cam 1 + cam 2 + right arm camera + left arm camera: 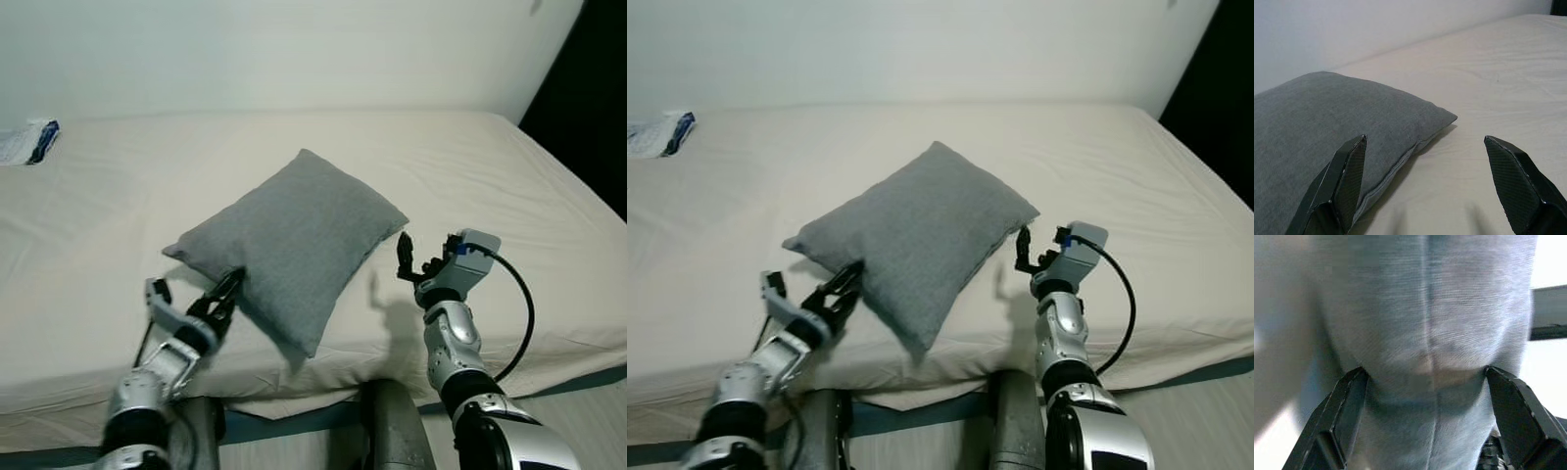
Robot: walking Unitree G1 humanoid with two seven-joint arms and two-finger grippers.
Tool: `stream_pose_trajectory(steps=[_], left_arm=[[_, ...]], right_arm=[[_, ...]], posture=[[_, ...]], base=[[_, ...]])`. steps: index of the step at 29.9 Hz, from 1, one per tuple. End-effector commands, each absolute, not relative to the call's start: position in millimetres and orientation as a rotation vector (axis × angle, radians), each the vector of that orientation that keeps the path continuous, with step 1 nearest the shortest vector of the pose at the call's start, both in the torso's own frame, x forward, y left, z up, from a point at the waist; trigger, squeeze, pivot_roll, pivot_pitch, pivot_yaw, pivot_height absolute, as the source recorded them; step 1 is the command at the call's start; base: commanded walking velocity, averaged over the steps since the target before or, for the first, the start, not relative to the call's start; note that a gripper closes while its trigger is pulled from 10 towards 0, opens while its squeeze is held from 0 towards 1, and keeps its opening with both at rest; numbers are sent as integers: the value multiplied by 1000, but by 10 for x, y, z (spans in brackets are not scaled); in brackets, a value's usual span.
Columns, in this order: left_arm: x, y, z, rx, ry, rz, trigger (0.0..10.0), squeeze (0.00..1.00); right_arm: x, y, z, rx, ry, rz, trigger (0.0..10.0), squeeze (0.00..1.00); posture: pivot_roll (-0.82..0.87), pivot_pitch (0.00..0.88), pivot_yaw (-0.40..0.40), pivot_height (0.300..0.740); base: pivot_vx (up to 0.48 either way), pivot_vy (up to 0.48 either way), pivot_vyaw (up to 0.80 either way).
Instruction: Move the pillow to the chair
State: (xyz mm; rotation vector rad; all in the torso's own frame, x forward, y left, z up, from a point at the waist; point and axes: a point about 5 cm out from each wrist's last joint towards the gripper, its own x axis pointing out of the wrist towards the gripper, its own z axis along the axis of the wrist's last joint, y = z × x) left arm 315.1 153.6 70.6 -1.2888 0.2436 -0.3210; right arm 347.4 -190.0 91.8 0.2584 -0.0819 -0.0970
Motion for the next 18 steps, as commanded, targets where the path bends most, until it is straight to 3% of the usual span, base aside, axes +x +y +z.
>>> stream_pose_trajectory(steps=[1, 10, 13, 18], left_arm=[[3171, 1523, 762, -1300, 211, -335, 10000, 0], [3252, 1564, 889, -1451, 58, -309, 10000, 0], [3238, 1587, 898, -1416, 51, -304, 10000, 0], [3239, 1312, 990, -1181, 148, -418, 10000, 0]], right_arm=[[3462, -1888, 903, 253, -80, -92, 10000, 0], [3455, -1906, 900, 253, -83, -102, 10000, 0], [3451, -1908, 896, 253, -83, -104, 10000, 0], [3444, -1906, 879, 254, -75, -103, 10000, 0]], posture=[[88, 79, -69, 560], [84, 85, -60, 560], [85, 86, -61, 560], [92, 91, -65, 560]], base=[[0, 0, 0], [0, 0, 0], [0, 0, 0], [0, 0, 0]])
